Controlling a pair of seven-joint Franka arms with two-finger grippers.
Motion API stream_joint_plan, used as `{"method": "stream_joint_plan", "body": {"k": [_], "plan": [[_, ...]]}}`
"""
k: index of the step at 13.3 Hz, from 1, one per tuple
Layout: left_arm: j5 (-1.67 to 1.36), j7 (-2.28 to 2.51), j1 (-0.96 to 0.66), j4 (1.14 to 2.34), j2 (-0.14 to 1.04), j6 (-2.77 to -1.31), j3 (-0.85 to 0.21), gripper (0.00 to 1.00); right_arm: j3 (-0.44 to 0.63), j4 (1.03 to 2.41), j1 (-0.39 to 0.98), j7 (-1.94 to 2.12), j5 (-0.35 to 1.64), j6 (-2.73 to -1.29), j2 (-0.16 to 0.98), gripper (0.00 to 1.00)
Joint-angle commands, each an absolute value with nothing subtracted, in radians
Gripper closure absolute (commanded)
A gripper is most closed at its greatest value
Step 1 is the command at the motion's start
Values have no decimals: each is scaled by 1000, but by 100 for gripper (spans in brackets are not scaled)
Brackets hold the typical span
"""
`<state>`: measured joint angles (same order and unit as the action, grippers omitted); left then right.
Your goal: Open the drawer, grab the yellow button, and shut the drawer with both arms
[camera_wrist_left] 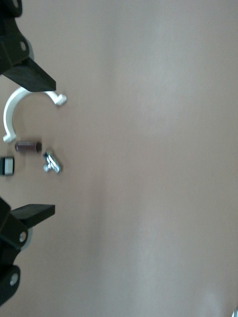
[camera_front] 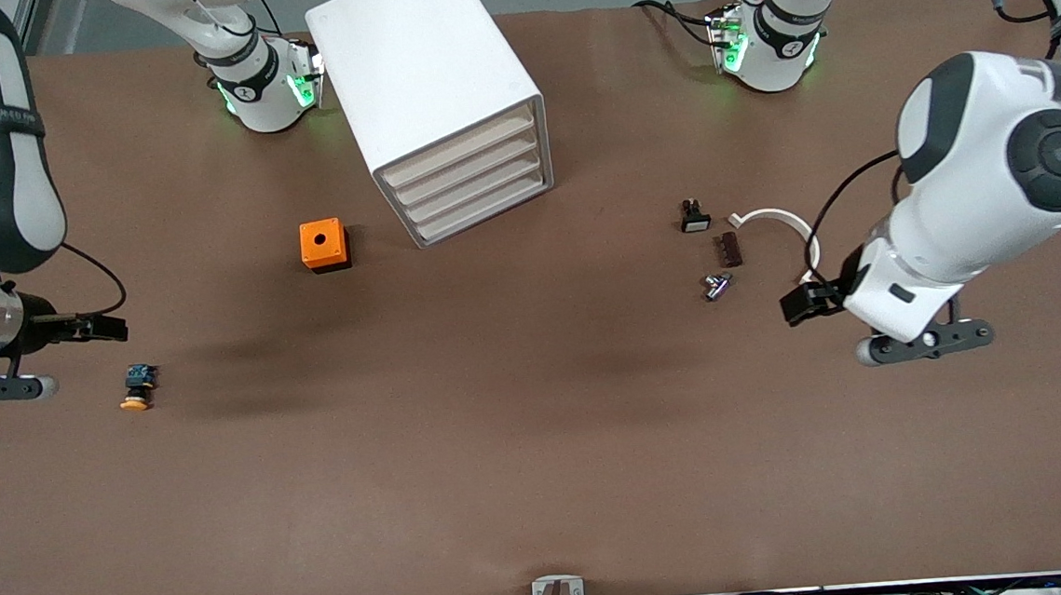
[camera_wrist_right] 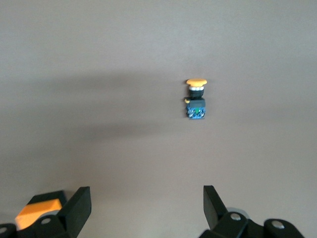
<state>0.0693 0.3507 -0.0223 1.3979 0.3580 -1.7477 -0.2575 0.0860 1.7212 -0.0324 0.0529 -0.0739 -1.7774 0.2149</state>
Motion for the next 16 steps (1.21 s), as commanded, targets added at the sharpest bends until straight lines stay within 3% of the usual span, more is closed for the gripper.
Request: {"method": "stream_joint_plan", "body": {"k": [1, 9, 13, 16], "plan": [[78, 325, -34, 1428, 269, -1672, -220, 0, 87, 1746, -15, 31, -60, -1734, 129, 0], [28, 186, -40, 1440, 109, -1516, -84, 0, 87, 1740, -11, 32, -6, -1667, -37, 0], [22, 128, -17, 1512, 29, -1517, -81, 0, 90, 1629, -14, 34, -6, -1571, -37, 0], [-14, 69, -38, 1534, 11, -1519, -12, 0, 92, 1571, -17, 41, -12, -1522, -32, 0]]}}
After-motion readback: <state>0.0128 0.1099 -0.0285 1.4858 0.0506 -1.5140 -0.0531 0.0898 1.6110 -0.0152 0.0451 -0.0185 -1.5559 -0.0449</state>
